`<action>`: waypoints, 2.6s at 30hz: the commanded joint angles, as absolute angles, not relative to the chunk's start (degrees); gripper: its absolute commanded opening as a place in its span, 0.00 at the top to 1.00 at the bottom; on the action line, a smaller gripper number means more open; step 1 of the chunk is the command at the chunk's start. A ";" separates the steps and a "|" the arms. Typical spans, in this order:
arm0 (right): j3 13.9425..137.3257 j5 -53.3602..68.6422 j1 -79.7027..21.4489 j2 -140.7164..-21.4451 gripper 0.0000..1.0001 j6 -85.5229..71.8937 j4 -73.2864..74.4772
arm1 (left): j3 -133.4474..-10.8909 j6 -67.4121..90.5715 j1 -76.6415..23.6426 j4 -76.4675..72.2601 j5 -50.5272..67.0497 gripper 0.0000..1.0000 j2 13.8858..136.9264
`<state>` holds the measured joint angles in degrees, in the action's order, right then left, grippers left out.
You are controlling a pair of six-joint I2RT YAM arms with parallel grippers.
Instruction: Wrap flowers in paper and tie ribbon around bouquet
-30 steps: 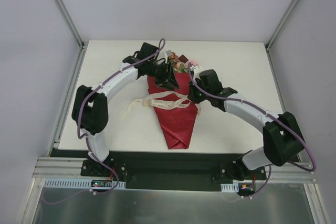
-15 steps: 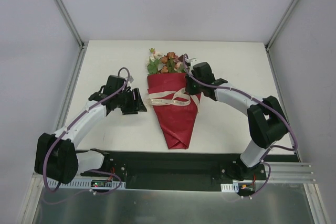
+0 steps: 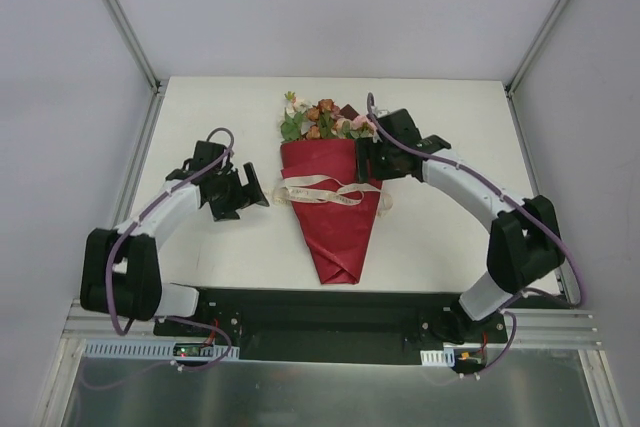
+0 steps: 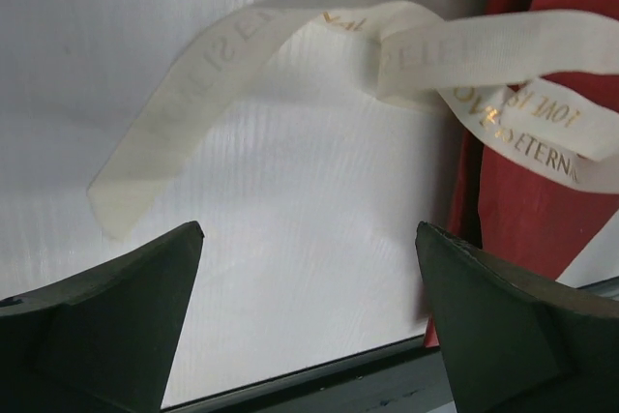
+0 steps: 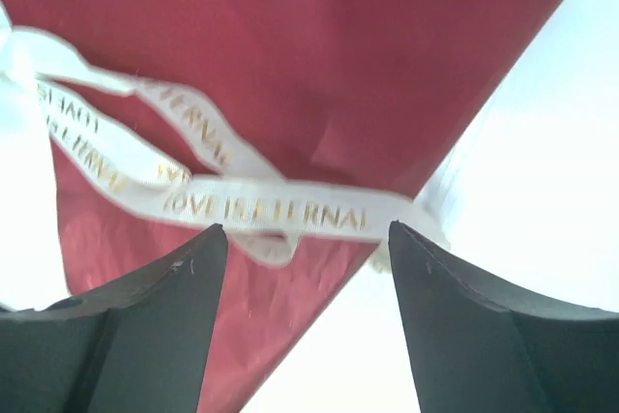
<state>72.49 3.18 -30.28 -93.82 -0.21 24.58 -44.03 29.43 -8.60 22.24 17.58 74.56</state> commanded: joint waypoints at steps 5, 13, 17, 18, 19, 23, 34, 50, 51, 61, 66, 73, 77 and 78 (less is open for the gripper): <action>66.79 11.60 -30.32 -88.15 0.41 -3.95 23.82 | -54.91 24.79 -9.31 25.65 11.70 0.13 88.50; 67.94 11.60 -30.24 -92.63 0.44 -5.10 22.85 | -64.67 16.72 -15.90 33.29 1.42 0.14 93.85; 67.59 11.78 -30.23 -93.86 0.46 -4.66 22.68 | -70.48 14.15 -16.26 38.40 0.27 0.20 99.13; 67.41 11.95 -30.15 -94.04 0.47 -4.66 22.24 | -70.84 13.80 -16.26 38.84 0.00 0.29 100.71; 67.33 12.39 -30.23 -94.22 0.49 -4.66 21.89 | -71.19 13.54 -16.26 39.02 -1.13 0.32 101.51; 67.67 12.75 -30.23 -95.10 0.52 -4.92 21.53 | -73.12 13.18 -16.26 40.08 -0.97 0.32 104.41; 66.01 11.78 -30.32 -95.54 0.60 -6.50 20.48 | -73.83 14.85 -16.35 39.64 -1.75 0.41 109.42; 65.39 4.31 -33.48 -90.71 0.97 -10.11 25.92 | -61.90 22.31 -15.56 35.60 -0.35 1.00 94.33; 65.04 4.31 -33.57 -89.57 0.99 -10.11 27.41 | -60.74 23.19 -15.30 35.42 -0.18 1.00 90.39; 67.31 5.38 -31.29 -78.93 0.99 -0.36 46.73 | -54.58 33.04 -7.48 34.45 3.60 1.00 70.23; 76.70 -7.70 -31.11 -79.71 0.99 7.89 62.45 | -55.02 33.40 -6.42 34.37 6.06 1.00 68.99; 82.43 -25.83 -30.50 -82.60 0.99 10.63 68.12 | -55.02 35.42 -5.89 34.28 7.47 1.00 71.45; 81.66 -21.63 -29.80 -84.63 0.99 11.60 63.12 | -54.93 37.18 -4.40 34.19 7.64 1.00 71.19; 81.39 -20.84 -29.71 -85.33 0.99 11.60 60.93 | -54.93 37.44 -3.96 34.19 7.91 1.00 71.10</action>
<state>80.77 -19.22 -30.33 -82.65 8.95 62.59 -55.33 34.76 -5.74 34.41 6.42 71.68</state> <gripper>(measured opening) 0.014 0.003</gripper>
